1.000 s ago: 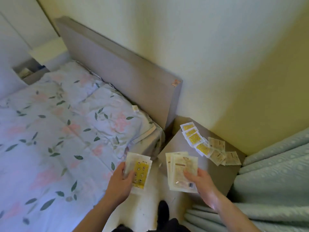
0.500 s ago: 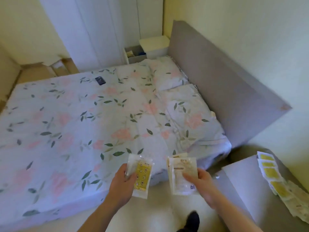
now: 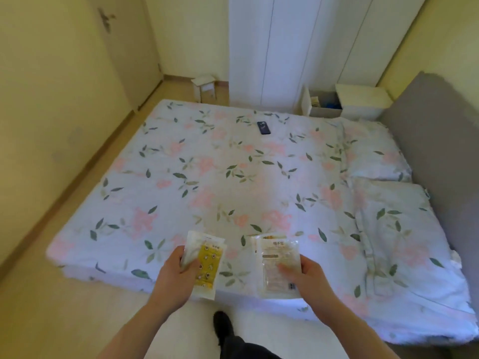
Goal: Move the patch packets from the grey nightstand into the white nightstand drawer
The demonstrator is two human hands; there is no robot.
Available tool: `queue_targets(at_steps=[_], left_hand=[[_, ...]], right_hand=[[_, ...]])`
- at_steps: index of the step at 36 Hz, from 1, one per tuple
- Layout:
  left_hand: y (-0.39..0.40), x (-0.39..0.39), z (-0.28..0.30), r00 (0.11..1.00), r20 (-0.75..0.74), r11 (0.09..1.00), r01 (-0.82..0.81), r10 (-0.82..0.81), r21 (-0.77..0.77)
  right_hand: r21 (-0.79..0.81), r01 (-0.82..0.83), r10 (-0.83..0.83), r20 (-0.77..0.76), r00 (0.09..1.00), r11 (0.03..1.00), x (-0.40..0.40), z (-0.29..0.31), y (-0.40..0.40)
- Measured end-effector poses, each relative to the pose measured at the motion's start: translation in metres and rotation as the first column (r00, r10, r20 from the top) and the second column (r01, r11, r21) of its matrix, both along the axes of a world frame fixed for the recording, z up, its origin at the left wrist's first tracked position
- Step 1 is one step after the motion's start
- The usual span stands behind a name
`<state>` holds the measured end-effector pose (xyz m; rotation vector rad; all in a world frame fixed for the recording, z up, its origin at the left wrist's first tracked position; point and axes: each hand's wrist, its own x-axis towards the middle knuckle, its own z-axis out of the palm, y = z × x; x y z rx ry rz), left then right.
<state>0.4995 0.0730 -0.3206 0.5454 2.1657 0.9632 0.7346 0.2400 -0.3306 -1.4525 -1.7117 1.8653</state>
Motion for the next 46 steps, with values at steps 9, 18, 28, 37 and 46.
queue_targets(at_steps=[9,18,28,37,46], left_hand=[[-0.058,-0.13,0.009,0.955,0.008,0.955,-0.295,0.295,0.013],[-0.166,-0.246,0.021,0.786,0.015,0.785,-0.619,0.619,0.04],[-0.283,-0.398,0.006,0.669,0.094,0.665,-0.743,0.738,0.07],[-0.356,-0.558,0.011,0.713,0.09,0.713,-0.7,0.695,0.042],[-0.33,-0.719,0.015,0.808,0.105,0.801,-0.589,0.58,0.109]], right_hand=[[-0.025,-0.258,0.258,-0.002,0.966,0.966,-0.19,-0.005,0.012],[0.05,-0.616,0.617,-0.006,0.787,0.786,-0.403,0.014,-0.051],[0.001,-0.676,0.676,-0.013,0.737,0.737,-0.59,0.0,-0.17],[-0.026,-0.608,0.605,-0.072,0.793,0.793,-0.717,0.009,-0.252],[-0.083,-0.437,0.432,-0.07,0.899,0.896,-0.847,-0.001,-0.244]])
